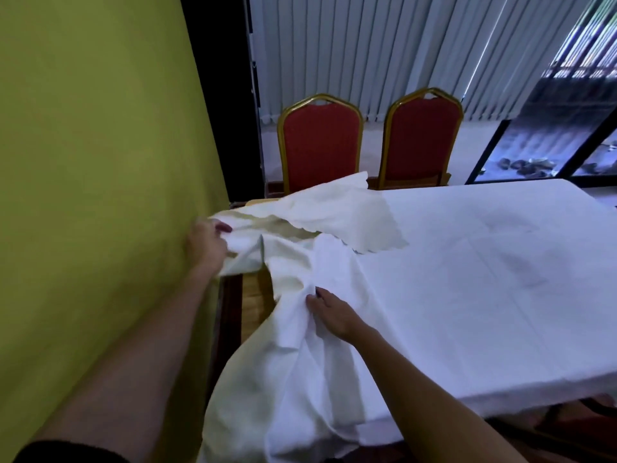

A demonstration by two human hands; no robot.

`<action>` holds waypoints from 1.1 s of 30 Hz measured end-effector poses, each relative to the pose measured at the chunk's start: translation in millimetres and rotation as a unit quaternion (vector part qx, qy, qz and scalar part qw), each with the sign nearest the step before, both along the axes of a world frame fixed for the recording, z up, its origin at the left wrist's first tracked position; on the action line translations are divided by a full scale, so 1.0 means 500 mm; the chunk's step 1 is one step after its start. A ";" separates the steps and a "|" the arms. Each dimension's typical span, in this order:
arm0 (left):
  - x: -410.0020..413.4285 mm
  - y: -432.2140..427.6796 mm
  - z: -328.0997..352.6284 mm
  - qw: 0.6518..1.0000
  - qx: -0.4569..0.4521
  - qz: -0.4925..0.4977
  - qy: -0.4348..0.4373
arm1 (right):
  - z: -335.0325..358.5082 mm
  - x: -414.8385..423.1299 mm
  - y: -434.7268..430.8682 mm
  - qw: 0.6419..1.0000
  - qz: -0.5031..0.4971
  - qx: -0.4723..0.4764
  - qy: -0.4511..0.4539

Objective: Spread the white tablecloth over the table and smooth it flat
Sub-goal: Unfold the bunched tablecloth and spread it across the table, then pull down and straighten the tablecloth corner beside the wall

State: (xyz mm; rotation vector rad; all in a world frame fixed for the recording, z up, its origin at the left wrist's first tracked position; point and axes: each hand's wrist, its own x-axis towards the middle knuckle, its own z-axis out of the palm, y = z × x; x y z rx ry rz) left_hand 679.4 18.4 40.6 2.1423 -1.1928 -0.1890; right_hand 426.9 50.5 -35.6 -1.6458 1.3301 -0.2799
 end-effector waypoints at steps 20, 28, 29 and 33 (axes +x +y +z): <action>-0.128 -0.242 -0.152 0.891 0.236 -0.388 -0.009 | -0.036 -0.020 -0.178 0.951 -0.255 -0.079 0.156; -0.057 -0.444 -0.160 0.960 0.072 -0.217 -0.163 | -0.086 0.082 -0.242 0.953 -0.082 -0.117 0.266; -0.040 -0.474 -0.148 0.964 0.073 -0.200 -0.161 | -0.089 0.086 -0.244 0.950 -0.069 -0.114 0.283; 0.032 -0.582 -0.120 0.958 0.157 -0.190 -0.148 | -0.103 0.094 -0.241 0.942 -0.074 -0.115 0.307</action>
